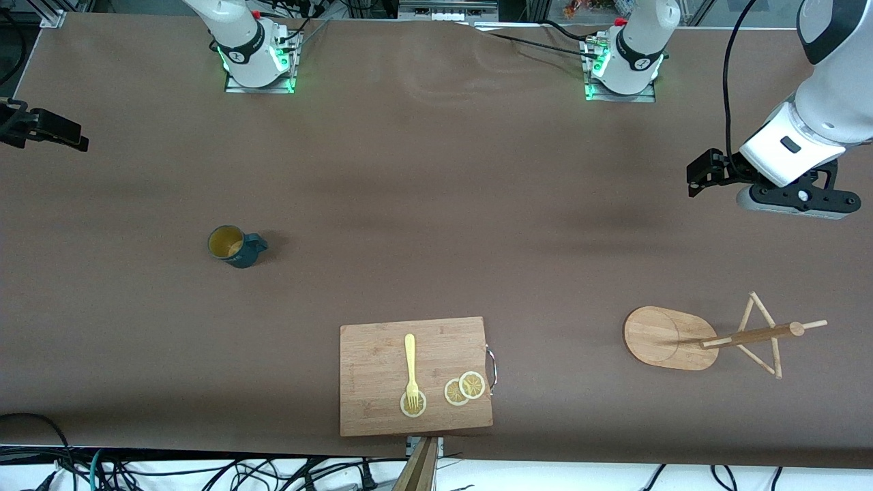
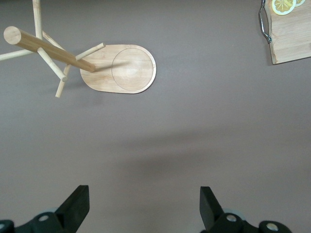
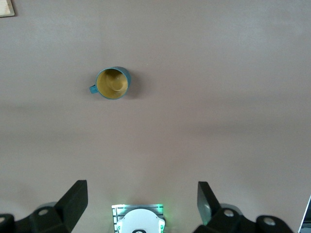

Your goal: Pass cup and hang on rack

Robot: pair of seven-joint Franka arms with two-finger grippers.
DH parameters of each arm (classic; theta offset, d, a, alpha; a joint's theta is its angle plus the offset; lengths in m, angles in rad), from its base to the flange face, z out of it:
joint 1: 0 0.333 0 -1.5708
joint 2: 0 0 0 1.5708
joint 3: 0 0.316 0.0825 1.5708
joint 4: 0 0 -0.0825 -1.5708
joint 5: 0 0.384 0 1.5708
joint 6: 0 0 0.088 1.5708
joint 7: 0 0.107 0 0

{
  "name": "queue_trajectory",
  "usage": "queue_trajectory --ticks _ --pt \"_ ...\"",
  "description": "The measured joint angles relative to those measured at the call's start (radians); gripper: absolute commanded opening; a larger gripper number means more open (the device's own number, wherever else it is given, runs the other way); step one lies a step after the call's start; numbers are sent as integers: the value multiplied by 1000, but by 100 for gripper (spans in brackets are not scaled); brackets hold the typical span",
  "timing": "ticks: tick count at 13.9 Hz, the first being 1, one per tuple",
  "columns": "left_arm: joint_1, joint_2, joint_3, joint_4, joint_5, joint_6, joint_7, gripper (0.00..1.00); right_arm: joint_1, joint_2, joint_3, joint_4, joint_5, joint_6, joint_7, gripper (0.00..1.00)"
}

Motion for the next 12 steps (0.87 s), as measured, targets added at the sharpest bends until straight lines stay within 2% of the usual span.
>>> queue_trajectory --ticks 12 --pt "0 0 0 0 0 0 0 100 -16 54 -2 -2 11 50 0 100"
